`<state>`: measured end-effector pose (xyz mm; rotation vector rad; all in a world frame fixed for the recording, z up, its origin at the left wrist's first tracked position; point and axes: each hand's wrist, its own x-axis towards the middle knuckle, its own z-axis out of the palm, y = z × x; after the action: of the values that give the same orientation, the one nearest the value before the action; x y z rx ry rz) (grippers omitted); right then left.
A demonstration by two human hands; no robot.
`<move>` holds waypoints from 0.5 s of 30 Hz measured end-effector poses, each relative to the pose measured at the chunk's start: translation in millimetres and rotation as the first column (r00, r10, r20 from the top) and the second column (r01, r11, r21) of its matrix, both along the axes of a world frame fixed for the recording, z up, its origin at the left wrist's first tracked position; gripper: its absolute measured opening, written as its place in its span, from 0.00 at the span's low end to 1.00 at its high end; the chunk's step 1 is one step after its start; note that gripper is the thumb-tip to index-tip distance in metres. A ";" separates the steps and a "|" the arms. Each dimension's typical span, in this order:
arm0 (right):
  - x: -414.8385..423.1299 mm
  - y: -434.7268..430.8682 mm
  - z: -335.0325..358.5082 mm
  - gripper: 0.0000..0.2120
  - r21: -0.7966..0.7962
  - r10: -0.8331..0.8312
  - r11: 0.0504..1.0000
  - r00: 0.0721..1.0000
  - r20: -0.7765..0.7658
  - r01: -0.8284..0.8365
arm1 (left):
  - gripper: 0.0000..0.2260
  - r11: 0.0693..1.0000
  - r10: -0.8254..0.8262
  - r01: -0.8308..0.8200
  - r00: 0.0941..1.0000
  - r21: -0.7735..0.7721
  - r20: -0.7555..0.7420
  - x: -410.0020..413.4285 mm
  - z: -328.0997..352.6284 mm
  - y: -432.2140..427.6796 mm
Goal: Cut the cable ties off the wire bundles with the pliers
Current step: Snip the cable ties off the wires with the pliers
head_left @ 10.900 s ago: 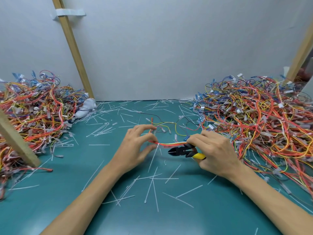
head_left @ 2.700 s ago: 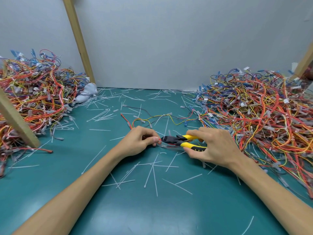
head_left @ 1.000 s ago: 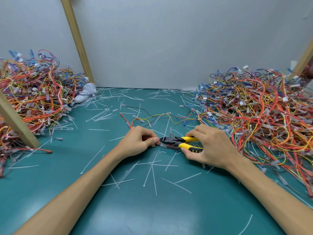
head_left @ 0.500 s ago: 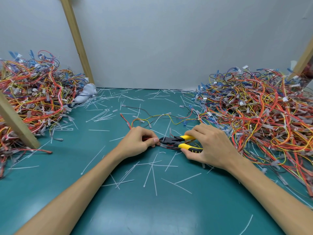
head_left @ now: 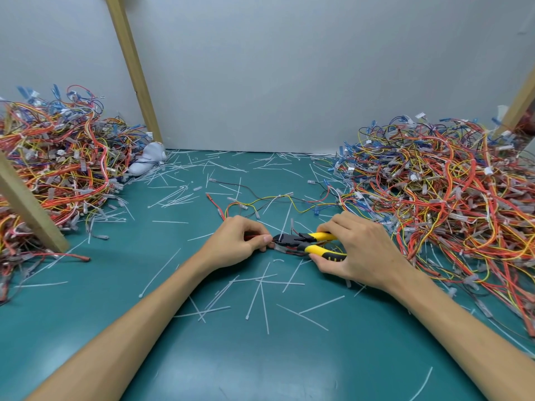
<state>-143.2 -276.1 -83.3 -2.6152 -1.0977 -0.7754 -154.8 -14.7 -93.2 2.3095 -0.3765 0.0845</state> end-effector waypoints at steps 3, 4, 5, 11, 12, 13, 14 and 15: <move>0.3 -0.5 -0.1 0.18 -0.009 0.000 1.000 1.000 -0.010 0.000 | 0.11 1.000 0.001 -0.001 1.000 0.008 -0.001 0.8 -1.4 0.7; 0.5 -0.5 -0.1 0.18 -0.011 -0.001 1.000 1.000 -0.015 0.000 | 0.10 1.000 0.002 -0.002 1.000 0.012 -0.002 1.4 -2.0 0.9; 0.7 -0.5 -0.4 0.19 -0.012 -0.001 1.000 1.000 -0.018 0.001 | 0.09 1.000 0.003 -0.003 1.000 0.014 -0.003 2.1 -2.5 1.2; 4.8 -2.5 -3.4 0.19 0.001 0.018 1.000 1.000 0.002 -0.018 | 0.08 1.000 -0.022 0.022 0.999 -0.004 -0.026 3.5 -4.3 4.0; 6.4 -3.4 -3.6 0.19 -0.008 0.028 1.000 1.000 0.002 -0.028 | 0.09 0.999 -0.032 0.032 0.999 -0.014 -0.032 3.7 -3.9 4.5; 8.1 -4.5 -3.6 0.20 -0.023 0.035 0.999 0.999 -0.001 -0.035 | 0.09 0.999 -0.045 0.044 0.998 -0.026 -0.039 3.6 -3.2 5.1; 9.7 -5.4 -3.5 0.21 -0.037 0.037 0.999 0.999 -0.005 -0.037 | 0.10 0.998 -0.059 0.058 0.997 -0.038 -0.050 3.8 -2.3 5.6; 10.8 -6.3 -3.4 0.22 -0.045 0.036 0.998 0.999 -0.011 -0.037 | 0.10 0.996 -0.074 0.071 0.995 -0.049 -0.062 3.9 -1.5 6.4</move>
<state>-132.4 -282.4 -86.7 -2.6249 -1.1699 -0.7371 -150.9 -8.3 -94.8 2.2439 -0.4205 -0.0161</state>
